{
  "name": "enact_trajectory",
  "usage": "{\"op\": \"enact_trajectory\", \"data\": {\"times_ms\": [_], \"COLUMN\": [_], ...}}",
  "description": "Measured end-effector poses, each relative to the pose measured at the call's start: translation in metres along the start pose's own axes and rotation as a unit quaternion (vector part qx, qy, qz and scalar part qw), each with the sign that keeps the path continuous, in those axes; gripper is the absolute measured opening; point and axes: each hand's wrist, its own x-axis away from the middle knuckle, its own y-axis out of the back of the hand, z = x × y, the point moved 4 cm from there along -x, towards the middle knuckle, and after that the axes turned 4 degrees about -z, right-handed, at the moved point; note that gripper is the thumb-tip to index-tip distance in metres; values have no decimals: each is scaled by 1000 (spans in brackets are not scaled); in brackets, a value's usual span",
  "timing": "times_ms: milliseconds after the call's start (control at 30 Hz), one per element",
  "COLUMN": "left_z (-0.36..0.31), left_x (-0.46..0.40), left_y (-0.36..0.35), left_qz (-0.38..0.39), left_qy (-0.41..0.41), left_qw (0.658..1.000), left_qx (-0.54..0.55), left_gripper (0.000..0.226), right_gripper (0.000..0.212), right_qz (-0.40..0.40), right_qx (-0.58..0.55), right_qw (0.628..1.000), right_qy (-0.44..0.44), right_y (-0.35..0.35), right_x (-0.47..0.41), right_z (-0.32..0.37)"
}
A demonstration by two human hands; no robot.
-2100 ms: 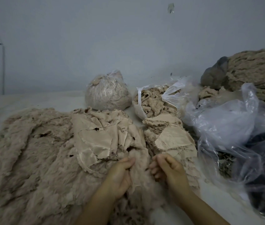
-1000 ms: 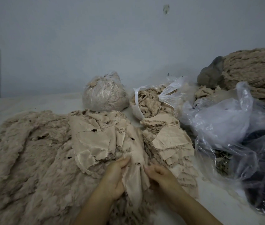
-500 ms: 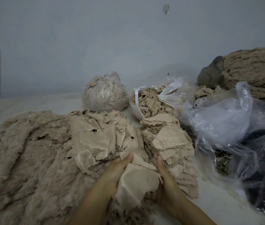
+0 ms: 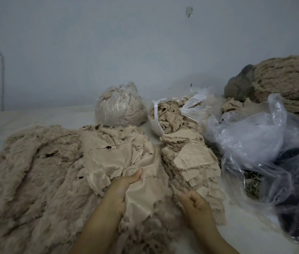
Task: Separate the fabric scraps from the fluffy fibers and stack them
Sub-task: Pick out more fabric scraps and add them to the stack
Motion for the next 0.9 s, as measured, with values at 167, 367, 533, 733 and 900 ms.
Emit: {"op": "enact_trajectory", "data": {"times_ms": [167,367,533,733,900], "left_z": [-1,7,-4,-4,32], "left_x": [4,9,-9,-13,-1], "left_y": [-14,-27,1,12,-27], "left_qz": [50,18,-134,-131,76], "left_qy": [-9,-75,-131,-128,78], "left_qw": [999,997,980,977,985], "left_qx": [4,9,73,105,133], "left_gripper": [46,40,26,18,73], "right_gripper": [66,20,30,28,27], "right_qz": [139,95,34,19,123], "right_qx": [80,-52,-66,-146,-255], "right_qw": [986,994,996,989,959], "right_qy": [-51,31,47,31,-6], "right_y": [-13,-38,-35,-17,-38], "right_x": [6,3,-2,-14,-20], "right_z": [9,36,32,52,70]}}
